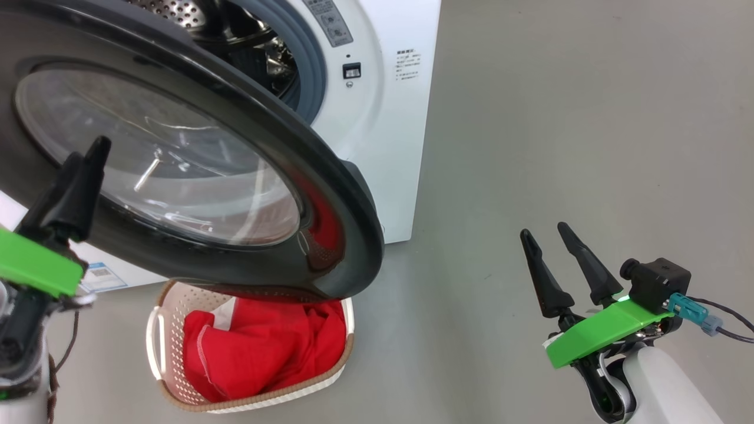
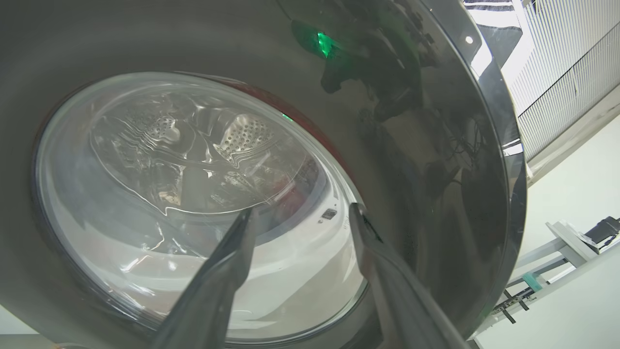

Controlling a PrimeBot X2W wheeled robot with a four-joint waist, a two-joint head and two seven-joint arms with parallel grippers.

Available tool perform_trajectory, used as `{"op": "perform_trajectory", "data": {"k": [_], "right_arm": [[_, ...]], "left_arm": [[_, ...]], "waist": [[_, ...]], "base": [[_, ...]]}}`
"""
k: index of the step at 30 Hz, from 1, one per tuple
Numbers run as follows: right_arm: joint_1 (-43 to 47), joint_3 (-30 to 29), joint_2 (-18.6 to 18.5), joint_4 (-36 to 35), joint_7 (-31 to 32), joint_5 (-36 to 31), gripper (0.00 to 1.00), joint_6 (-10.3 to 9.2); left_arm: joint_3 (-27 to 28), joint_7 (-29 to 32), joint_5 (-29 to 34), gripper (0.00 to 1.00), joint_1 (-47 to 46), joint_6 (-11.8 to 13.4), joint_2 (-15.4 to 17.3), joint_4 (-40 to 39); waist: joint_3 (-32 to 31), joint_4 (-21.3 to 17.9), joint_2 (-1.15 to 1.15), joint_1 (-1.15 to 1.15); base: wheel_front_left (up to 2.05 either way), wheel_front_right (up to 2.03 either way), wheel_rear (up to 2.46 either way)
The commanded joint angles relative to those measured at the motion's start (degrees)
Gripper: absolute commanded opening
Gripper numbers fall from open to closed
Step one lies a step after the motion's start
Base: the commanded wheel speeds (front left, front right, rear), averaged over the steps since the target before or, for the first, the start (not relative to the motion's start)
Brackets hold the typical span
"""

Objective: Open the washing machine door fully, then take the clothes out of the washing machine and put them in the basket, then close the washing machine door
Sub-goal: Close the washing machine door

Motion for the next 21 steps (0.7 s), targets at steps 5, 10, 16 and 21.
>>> {"op": "perform_trajectory", "data": {"k": [5, 10, 16, 21], "right_arm": [[-0.10, 0.90, -0.42, -1.51, -0.28, -0.32, 1.00, 0.09], [-0.03, 0.89, -0.43, -1.56, -0.28, -0.30, 1.00, 0.09], [0.16, 0.98, -0.57, -1.60, -0.28, -0.22, 1.00, 0.09], [0.08, 1.19, -0.69, -1.56, -0.28, -0.23, 1.00, 0.09]], "left_arm": [[1.56, -4.71, 5.04, 1.00, 1.96, -1.60, 2.66, -4.43], [0.68, -10.35, 11.20, 1.00, 6.05, -2.42, 2.92, -5.68], [0.43, -15.71, 14.99, 1.00, 11.41, -2.61, 1.90, -6.08], [-0.23, -21.17, 20.00, 1.00, 15.35, -2.54, 1.52, -5.57]], "waist": [[-0.10, 0.72, 0.00, 0.00], [-0.09, 1.16, 0.00, 0.00], [-0.07, 1.56, 0.00, 0.00], [-0.04, 1.82, 0.00, 0.00]], "base": [[0.00, 0.00, 0.00], [0.00, 0.00, 0.00], [0.00, 0.00, 0.00], [0.00, 0.00, 0.00]]}}
